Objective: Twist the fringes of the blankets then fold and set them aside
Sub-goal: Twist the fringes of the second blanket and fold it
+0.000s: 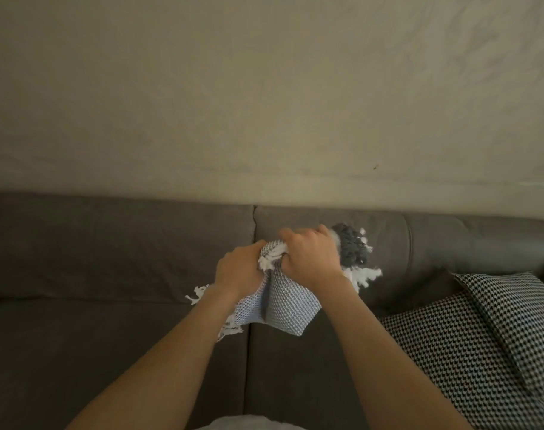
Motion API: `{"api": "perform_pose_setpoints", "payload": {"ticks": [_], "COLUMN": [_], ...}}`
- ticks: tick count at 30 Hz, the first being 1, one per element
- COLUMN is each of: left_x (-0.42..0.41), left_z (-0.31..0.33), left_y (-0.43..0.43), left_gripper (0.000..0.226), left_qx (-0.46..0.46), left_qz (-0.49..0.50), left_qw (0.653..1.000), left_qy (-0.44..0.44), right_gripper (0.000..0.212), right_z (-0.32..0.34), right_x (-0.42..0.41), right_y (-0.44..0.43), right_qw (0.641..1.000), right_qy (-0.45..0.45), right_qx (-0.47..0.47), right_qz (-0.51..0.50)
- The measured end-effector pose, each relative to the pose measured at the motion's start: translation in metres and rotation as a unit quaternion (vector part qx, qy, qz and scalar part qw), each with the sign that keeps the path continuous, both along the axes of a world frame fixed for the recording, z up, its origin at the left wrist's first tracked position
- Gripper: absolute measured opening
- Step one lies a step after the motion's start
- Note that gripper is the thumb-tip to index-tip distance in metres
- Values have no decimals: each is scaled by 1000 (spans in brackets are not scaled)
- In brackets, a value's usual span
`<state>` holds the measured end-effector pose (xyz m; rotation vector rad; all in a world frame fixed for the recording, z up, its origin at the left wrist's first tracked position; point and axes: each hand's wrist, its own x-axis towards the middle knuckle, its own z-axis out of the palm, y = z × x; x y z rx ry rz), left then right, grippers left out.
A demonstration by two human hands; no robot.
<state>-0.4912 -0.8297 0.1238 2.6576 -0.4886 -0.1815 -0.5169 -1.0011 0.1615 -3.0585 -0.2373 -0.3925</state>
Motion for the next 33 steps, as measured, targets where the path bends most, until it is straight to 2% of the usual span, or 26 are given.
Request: {"api": "perform_pose_setpoints", "payload": {"ticks": [3,6,8,11,14,16,17,19,21,24,27,30,33], "left_x": [11,20,22,24,23,22,21,18,10,3,6,7,6], "left_z": [21,35,36,36,37,35,34,35,37,39,40,49,52], "left_y": [3,3,1,-1,-1,0,1,3,2,-1,-2,-3,-4], "left_gripper": [29,40,39,18,39,29,21,14,18,20,28,27,14], "left_qx": [12,15,30,93,158,181,183,188,193,190,206,226,212], "left_qz": [-41,-74,-105,-134,-144,-130,-117,-103,-105,-107,-137,-160,-176], "left_qw": [999,997,994,986,976,974,976,976,975,976,969,959,951], "left_qy": [-16,-12,-7,25,50,29,20,22,34,15,11,57,143], "right_gripper": [62,93,99,82,56,29,25,25,18,4,14,22,12], "right_z": [-13,-26,-31,-29,-24,-16,-11,-2,0,0,3,-2,6], "right_x": [-6,-9,-9,0,1,0,-1,0,2,3,2,8,12], "right_y": [-12,-19,-20,-25,-32,-30,-29,-28,-34,-45,-46,-45,-41], "right_qw": [994,996,998,999,996,992,987,973,950,921,900,888,885], "right_qy": [-90,-70,-30,41,38,83,122,219,310,375,426,457,465], "right_qx": [51,49,56,-3,-85,-100,-103,-73,17,100,70,37,-19], "right_qz": [28,29,12,8,5,0,6,24,37,37,56,47,37]}}
